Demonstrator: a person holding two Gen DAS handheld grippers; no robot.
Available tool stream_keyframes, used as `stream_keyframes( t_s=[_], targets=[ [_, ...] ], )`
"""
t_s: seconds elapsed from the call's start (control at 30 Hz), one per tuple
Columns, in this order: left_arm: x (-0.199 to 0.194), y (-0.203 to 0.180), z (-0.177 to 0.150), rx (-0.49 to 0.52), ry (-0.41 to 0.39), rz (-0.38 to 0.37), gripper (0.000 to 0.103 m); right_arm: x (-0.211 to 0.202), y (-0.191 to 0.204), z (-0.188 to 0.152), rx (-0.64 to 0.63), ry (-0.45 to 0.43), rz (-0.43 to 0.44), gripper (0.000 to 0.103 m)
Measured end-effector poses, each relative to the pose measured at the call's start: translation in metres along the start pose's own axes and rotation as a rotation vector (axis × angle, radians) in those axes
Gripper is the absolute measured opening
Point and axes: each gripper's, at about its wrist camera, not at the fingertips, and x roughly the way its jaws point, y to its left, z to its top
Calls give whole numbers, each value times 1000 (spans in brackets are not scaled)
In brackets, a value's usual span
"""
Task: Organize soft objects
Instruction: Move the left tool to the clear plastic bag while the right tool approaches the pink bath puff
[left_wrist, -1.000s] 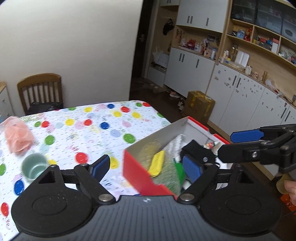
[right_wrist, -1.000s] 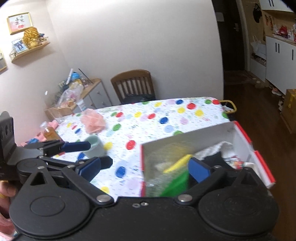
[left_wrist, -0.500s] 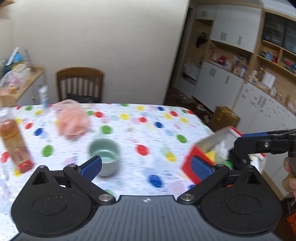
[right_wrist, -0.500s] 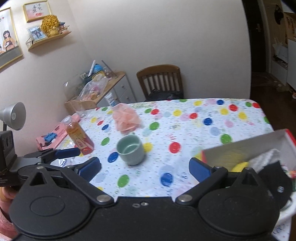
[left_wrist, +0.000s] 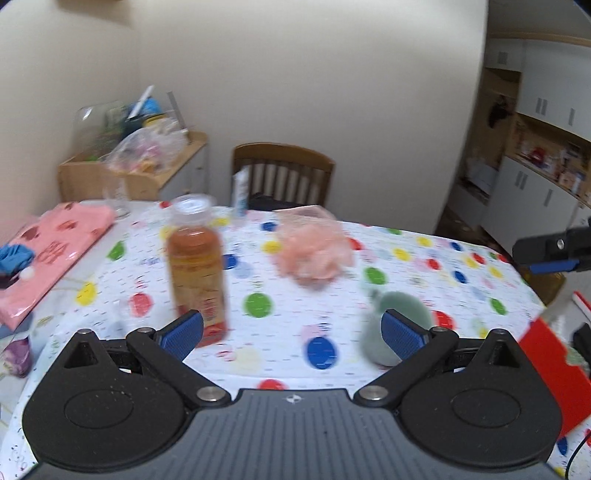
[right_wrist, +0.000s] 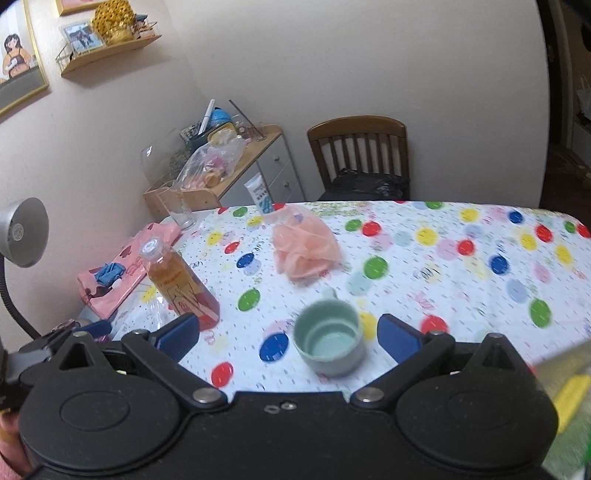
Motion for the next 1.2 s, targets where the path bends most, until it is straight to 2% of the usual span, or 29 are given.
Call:
stream_keyframes(
  t_s=[0.27,0.4,0.6,0.83,1.2],
  targets=[
    [21,71,-11,-75,14,112,103,76,23,32,-47,44,-22,102],
    [37,98,-18,-83,27,188,103,115,32,46,-73,74,-35,102],
    [62,127,-27,-92,49,248,103,172,39,66,-96,121,-54,102],
    [92,153,-33,-112,92,285,103,229,39,89,-90,148,-113,103],
    [132,174,-43,-133,142,324,103,311,25,96,58,201,-252,103]
  ],
)
